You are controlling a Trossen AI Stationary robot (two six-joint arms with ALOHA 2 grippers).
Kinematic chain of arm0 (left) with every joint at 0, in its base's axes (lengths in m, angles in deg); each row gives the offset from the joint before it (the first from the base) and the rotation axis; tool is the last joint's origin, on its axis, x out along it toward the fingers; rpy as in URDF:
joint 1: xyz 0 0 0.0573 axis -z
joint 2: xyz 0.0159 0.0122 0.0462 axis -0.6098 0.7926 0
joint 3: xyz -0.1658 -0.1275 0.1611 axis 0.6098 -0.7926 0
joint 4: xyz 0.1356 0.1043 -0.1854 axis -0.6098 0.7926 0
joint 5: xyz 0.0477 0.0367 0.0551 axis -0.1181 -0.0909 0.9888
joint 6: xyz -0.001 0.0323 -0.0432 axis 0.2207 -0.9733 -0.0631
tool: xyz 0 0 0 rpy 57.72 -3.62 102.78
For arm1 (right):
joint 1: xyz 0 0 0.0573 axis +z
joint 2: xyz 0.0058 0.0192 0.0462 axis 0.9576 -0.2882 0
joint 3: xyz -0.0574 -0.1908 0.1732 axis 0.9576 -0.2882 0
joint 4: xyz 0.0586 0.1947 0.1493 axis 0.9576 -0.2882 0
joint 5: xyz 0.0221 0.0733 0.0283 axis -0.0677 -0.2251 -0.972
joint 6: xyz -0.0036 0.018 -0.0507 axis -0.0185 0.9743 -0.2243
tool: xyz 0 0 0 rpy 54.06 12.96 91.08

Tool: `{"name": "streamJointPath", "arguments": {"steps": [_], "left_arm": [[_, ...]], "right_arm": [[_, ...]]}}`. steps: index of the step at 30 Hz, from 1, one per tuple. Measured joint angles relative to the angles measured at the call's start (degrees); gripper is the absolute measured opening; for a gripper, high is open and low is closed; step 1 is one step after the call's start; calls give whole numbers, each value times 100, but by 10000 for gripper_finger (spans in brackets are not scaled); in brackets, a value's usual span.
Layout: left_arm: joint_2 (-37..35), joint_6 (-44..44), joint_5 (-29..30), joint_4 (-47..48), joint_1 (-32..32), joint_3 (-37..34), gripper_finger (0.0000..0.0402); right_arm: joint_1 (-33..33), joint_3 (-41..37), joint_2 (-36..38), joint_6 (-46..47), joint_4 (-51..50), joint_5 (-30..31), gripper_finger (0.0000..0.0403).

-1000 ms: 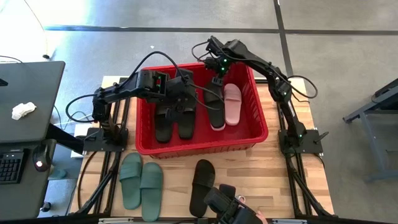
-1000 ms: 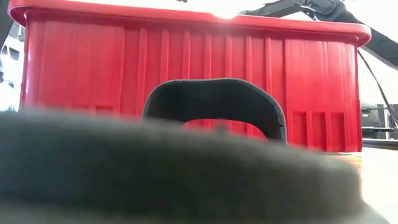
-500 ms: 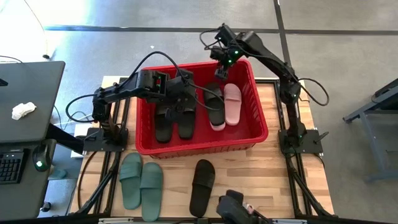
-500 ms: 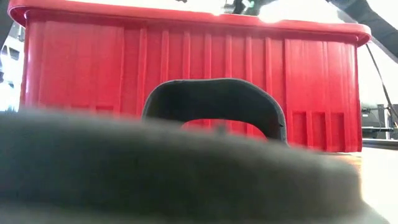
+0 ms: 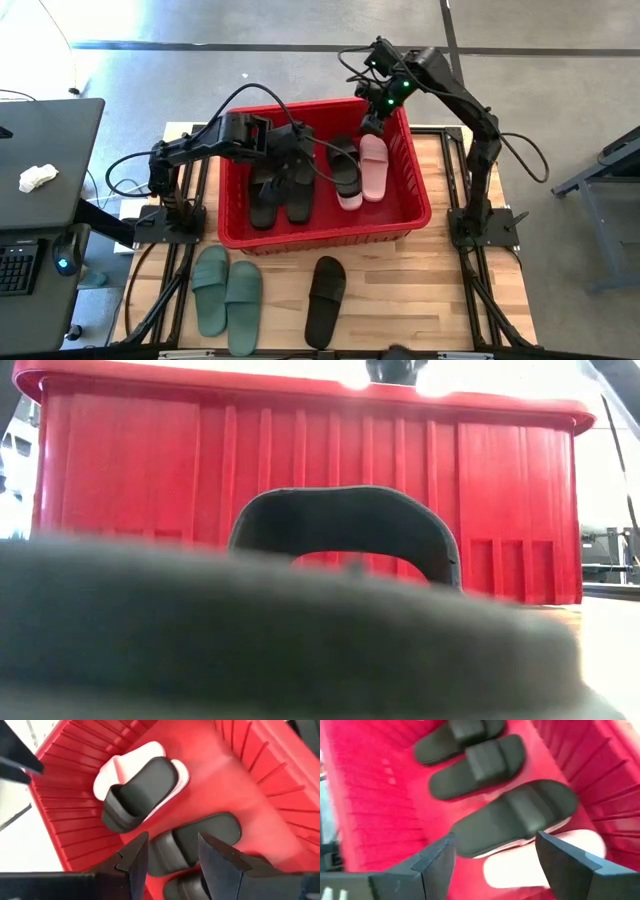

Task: Pick and place slides into bin
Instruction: Stack the black slipper on top of the pink slipper in the red bin

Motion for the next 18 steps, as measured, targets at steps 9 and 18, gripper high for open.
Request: {"name": "streamJointPath", "arguments": {"steps": [9,18], "left_arm": [[0,314,-497,2,408,0,154],[0,1189,-184,-543,1447,0,154]], "right_arm": [[928,-2,738,220,-55,-312,258],[2574,-1098,2125,635,200,-217,258]]}}
